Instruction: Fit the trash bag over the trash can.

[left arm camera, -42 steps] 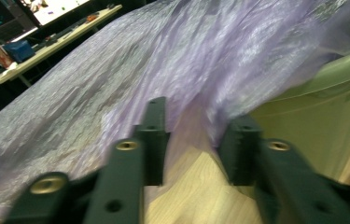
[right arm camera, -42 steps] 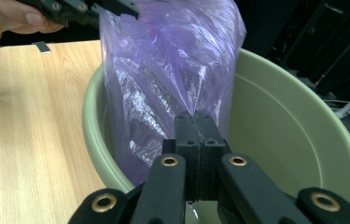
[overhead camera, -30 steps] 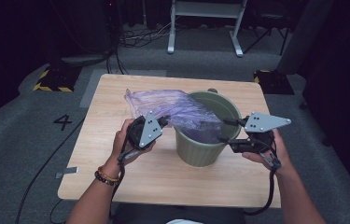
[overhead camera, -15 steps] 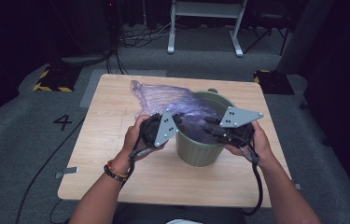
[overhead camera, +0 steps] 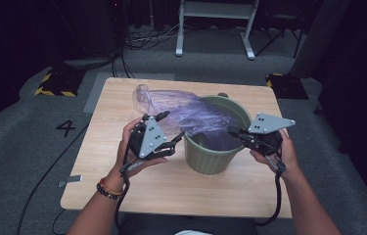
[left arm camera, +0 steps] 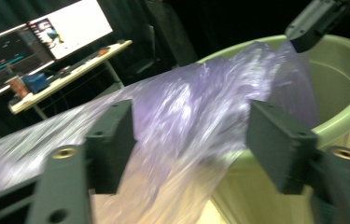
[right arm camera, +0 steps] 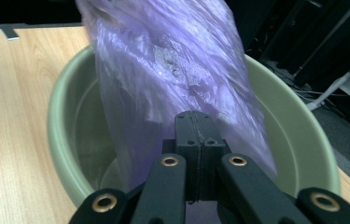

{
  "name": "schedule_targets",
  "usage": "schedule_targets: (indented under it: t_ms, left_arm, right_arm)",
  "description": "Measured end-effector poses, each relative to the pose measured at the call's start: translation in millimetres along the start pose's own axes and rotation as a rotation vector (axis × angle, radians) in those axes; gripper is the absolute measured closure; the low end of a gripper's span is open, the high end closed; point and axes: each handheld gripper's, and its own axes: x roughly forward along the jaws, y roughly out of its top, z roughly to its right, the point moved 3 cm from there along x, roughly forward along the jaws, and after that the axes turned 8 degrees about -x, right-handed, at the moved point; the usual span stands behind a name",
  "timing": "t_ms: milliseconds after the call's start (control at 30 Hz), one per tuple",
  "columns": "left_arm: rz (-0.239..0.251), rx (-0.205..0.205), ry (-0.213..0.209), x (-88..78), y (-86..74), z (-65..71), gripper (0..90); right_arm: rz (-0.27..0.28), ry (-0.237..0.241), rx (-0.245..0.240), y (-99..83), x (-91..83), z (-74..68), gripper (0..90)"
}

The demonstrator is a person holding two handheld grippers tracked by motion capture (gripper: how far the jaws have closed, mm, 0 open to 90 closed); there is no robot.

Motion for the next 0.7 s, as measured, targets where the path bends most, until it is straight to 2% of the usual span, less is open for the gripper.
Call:
schedule_targets:
  t_ms: [67, 133, 167, 200, 300, 400, 433, 567, 667, 700]
  left_arm:
    - [0.008, -0.034, 0.024, -8.5, -3.1, -6.6, 25.7]
    - [0.013, -0.064, 0.031, -17.5, -6.7, -13.6, 20.9]
    - [0.013, -0.071, 0.028, -19.2, -7.4, -15.1, 20.9]
    - [0.01, -0.095, 0.014, -24.0, -9.6, -17.9, 19.7]
    - [-0.008, -0.105, 0.031, -31.1, -14.8, -21.2, 16.8]
    - [-0.026, -0.147, -0.003, -35.6, -23.4, -24.0, 16.3]
    - [-0.037, -0.157, -0.032, -35.1, -26.5, -23.5, 16.3]
    - [-0.115, -0.15, -0.085, -22.4, -36.0, -15.2, 16.0]
    - [-0.135, -0.129, -0.097, -10.7, -36.4, -11.3, 17.4]
    - [-0.134, -0.115, -0.102, -7.3, -35.1, -9.9, 22.6]
  right_arm:
    - [0.0, -0.01, 0.012, -3.3, -2.2, 3.0, 90.0]
    - [0.001, -0.03, 0.027, -7.7, -4.8, 6.5, 90.0]
    - [0.001, -0.03, 0.027, -7.7, -4.8, 6.5, 90.0]
    - [0.001, -0.034, 0.03, -8.3, -5.1, 6.9, 90.0]
    - [0.001, -0.046, 0.04, -10.8, -5.9, 9.0, 90.0]
    - [0.002, -0.056, 0.044, -13.2, -6.8, 9.9, 90.0]
    - [0.002, -0.055, 0.048, -13.9, -7.1, 10.3, 90.0]
    - [0.015, -0.055, 0.049, -18.2, -8.5, 11.3, 90.0]
    - [0.024, -0.049, 0.048, -20.3, -10.7, 10.7, 90.0]
    - [0.028, -0.047, 0.05, -21.1, -11.6, 10.6, 90.0]
